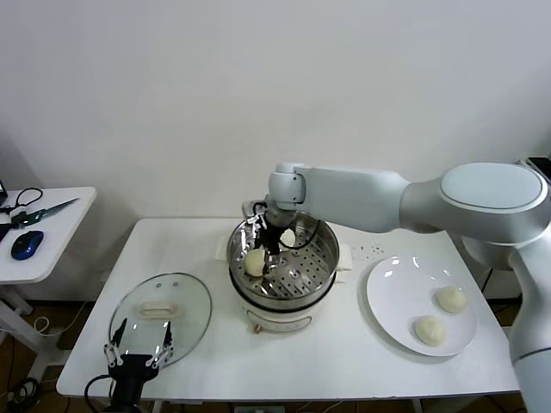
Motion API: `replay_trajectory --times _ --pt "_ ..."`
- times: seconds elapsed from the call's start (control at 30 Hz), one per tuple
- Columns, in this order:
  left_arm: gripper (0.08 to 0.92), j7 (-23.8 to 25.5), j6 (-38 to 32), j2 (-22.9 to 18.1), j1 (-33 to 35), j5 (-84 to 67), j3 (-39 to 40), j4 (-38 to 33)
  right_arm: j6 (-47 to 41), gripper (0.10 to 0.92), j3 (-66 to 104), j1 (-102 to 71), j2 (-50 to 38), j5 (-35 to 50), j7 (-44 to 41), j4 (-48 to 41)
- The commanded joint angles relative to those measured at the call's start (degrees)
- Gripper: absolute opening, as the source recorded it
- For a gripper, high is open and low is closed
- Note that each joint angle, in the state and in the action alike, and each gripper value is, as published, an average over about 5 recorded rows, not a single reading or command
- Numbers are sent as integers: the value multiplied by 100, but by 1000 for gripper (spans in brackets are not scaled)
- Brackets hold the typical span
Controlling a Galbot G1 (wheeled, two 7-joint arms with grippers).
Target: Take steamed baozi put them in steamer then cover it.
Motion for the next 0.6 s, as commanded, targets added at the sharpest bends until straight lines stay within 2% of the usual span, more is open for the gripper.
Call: replay_trajectory --times 0.03,0.27,0.6 --pt "823 2 13 3 -9 11 10 -15 2 815 30 44 -80 -34 -38 68" --pt "823 2 43 -6 -7 69 35 -83 207 823 60 708 -824 -95 -520 500" --pt "823 -6 74 -21 47 147 32 -173 767 823 -380 1852 -2716 -335 -1048 1506"
